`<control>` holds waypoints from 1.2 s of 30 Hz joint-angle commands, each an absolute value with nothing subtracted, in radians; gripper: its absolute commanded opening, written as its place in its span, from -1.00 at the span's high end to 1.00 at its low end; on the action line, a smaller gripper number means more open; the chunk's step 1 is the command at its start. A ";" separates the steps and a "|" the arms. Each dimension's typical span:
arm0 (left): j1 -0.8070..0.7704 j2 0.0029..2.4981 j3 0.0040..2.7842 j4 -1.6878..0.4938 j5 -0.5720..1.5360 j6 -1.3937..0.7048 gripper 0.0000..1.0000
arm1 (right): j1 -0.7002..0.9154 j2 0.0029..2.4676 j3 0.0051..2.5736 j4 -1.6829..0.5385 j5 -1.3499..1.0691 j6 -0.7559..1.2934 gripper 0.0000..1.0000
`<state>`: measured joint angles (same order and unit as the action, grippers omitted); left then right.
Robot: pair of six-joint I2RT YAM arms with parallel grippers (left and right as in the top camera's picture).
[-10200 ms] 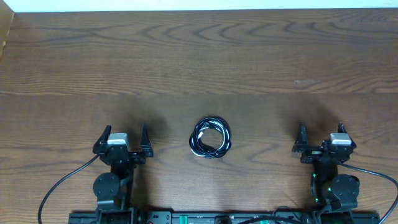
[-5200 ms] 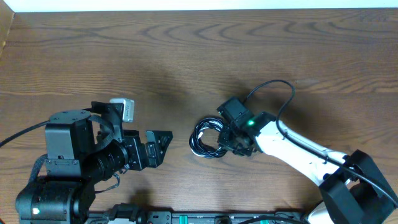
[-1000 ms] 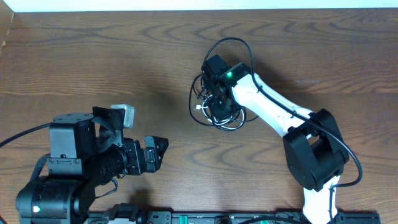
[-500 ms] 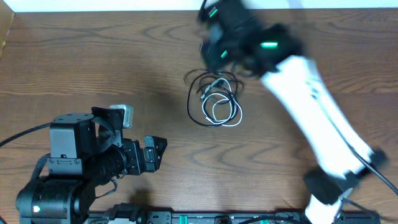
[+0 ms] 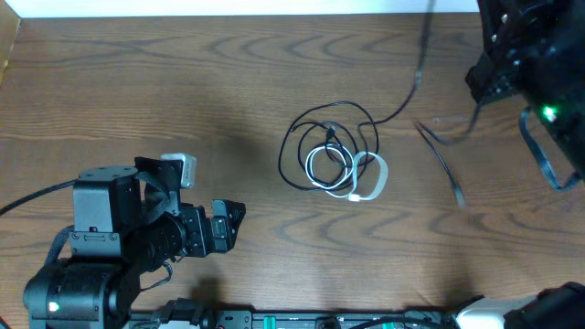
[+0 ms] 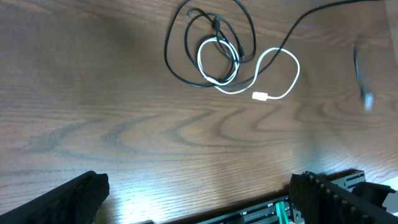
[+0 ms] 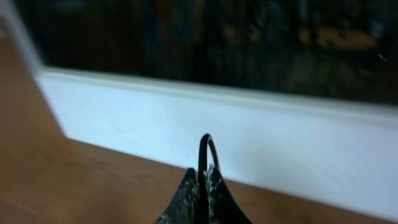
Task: Untangle cables
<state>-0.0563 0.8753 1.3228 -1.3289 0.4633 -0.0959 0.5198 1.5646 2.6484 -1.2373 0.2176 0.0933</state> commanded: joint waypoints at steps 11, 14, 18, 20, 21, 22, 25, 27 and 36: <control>-0.060 0.875 1.275 -1.331 0.451 -0.078 -0.98 | 0.516 1.607 2.636 -0.914 0.388 0.046 0.98; -0.060 0.876 1.245 -1.327 0.451 -0.078 -0.98 | 0.516 1.605 2.635 -0.948 0.406 0.047 0.98; -0.060 0.875 1.230 -1.316 0.451 -0.078 -0.98 | 0.516 1.635 2.634 -1.130 0.654 0.055 0.97; -0.060 0.876 1.230 -1.311 0.455 -0.079 -0.98 | 0.516 1.657 2.634 -1.214 0.728 0.056 0.97; -0.060 0.875 1.230 -1.300 0.482 -0.079 -0.98 | 0.516 1.675 2.634 -1.286 0.748 0.075 0.97; -0.060 0.875 1.230 -1.288 0.514 -0.078 -0.98 | 0.516 1.684 2.634 -1.326 0.751 0.096 0.97; -0.060 0.875 1.230 -1.224 0.662 -0.070 -0.98 | 0.492 1.741 2.634 -1.536 0.751 0.249 0.98; -0.060 0.875 1.230 -1.213 0.673 -0.068 -0.93 | 0.466 1.789 2.634 -1.644 0.751 0.374 0.97; -0.060 0.875 1.230 -1.241 0.669 -0.016 -0.89 | 0.228 1.988 2.601 -1.676 0.456 0.388 0.98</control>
<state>-0.0563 0.8772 1.2285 -1.2324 0.6506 -0.0586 0.3088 1.9228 2.6076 -1.6894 0.6373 0.4091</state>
